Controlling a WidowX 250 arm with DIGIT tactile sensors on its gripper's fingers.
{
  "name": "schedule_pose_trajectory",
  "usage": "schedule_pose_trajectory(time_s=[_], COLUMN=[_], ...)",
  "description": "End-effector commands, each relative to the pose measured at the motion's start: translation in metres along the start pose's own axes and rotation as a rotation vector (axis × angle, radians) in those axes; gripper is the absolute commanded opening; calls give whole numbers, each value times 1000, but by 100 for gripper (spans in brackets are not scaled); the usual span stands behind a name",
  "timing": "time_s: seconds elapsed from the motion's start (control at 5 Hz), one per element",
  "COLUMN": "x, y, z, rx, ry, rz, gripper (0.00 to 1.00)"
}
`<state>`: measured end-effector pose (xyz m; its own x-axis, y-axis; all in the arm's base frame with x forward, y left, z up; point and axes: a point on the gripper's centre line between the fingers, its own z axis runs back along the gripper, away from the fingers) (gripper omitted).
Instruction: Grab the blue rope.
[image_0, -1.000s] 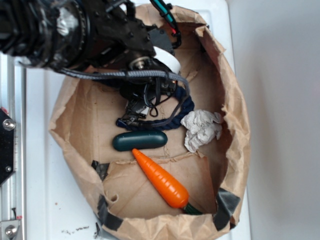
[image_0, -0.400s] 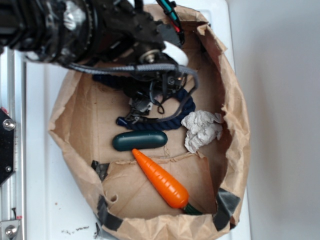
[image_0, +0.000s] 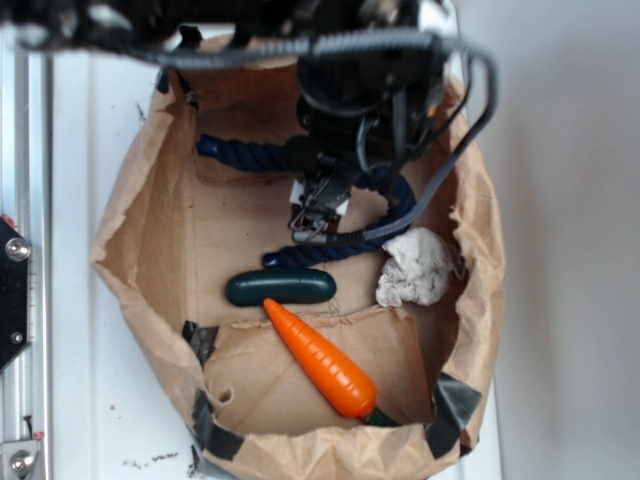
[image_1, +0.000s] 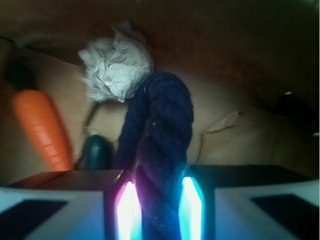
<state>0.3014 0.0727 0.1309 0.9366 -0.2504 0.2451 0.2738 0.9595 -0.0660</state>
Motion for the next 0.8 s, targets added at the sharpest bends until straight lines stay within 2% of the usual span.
schedule_pose_trajectory(time_s=[0.0, 0.2, 0.4, 0.6], x=[1, -4, -1, 3], y=[-31, -46, -56, -51], z=[95, 106, 111, 110], rx=[186, 226, 252, 237], ry=[-142, -171, -144, -138], rz=[82, 164, 175, 162], gripper=[0, 0, 0, 0])
